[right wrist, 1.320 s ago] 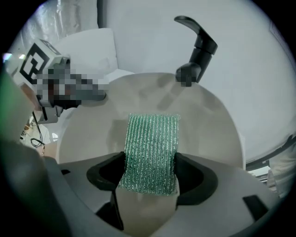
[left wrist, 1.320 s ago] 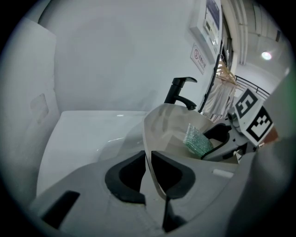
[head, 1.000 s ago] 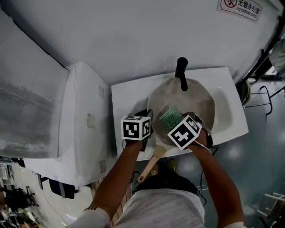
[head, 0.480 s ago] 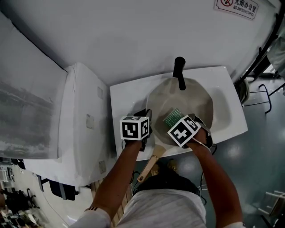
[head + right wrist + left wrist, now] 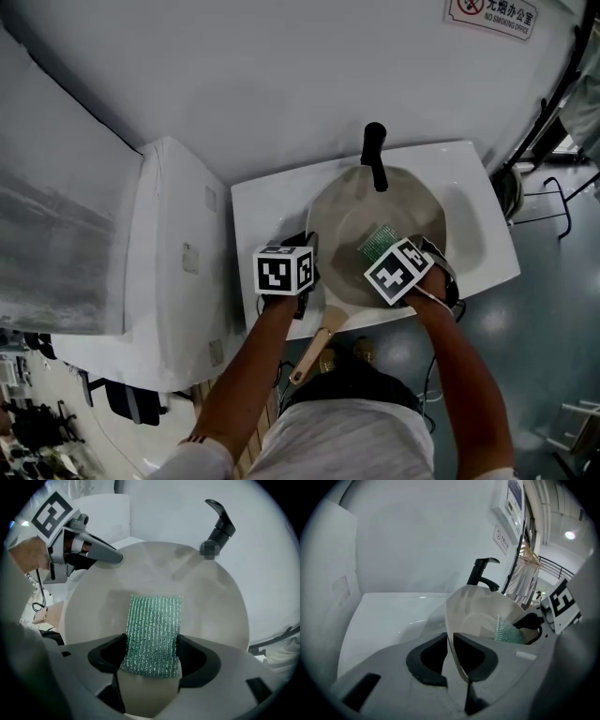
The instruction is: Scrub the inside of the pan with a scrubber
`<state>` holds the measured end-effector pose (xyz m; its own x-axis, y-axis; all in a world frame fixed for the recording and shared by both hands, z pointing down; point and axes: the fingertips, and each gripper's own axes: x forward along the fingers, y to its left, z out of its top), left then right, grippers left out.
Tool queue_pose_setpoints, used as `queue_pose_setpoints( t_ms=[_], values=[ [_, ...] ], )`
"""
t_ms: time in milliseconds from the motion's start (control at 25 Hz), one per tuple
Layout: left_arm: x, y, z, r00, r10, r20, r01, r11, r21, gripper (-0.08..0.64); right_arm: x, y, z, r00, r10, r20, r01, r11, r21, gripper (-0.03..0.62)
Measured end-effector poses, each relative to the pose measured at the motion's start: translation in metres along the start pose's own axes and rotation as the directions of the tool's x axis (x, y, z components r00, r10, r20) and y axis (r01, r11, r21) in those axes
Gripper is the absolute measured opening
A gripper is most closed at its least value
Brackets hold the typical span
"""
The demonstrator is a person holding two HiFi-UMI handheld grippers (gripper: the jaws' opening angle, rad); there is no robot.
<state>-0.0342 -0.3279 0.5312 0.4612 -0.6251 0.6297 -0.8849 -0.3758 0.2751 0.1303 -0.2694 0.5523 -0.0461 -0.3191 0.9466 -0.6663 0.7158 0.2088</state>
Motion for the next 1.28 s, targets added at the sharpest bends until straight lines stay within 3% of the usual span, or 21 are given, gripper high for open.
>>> queue_pose_setpoints(
  t_ms=[200,280,360,720,960,1280],
  values=[
    [-0.004,-0.001,0.001,1.0,0.015,0.0,-0.015,0.999,0.032,0.06,-0.015,-0.006,0.005,0.998,-0.012,0.064,0.011,1.0,0.016,0.34],
    [-0.009,-0.003,0.006,1.0,0.018,0.017,-0.019,0.998,0.053,0.135,-0.026,-0.01,0.01,0.994,-0.017,0.108,0.015,1.0,0.026,0.34],
    [-0.018,-0.004,0.013,0.999,0.024,0.041,-0.027,0.996,0.079,0.165,-0.04,-0.012,0.016,0.986,-0.017,0.163,0.011,0.999,0.04,0.34],
    [-0.074,-0.023,0.066,0.975,0.005,0.224,-0.038,0.989,0.143,0.179,-0.109,-0.024,0.044,0.912,-0.028,0.409,-0.025,0.992,0.123,0.341],
    [-0.116,-0.056,0.107,0.925,-0.086,0.371,0.012,0.981,0.195,0.178,-0.16,-0.025,0.071,0.815,-0.045,0.578,-0.046,0.989,0.142,0.339],
    [-0.169,-0.092,0.141,0.814,-0.19,0.548,0.057,0.966,0.251,0.126,-0.217,-0.021,0.094,0.635,-0.066,0.77,-0.08,0.985,0.15,0.339]
  ],
)
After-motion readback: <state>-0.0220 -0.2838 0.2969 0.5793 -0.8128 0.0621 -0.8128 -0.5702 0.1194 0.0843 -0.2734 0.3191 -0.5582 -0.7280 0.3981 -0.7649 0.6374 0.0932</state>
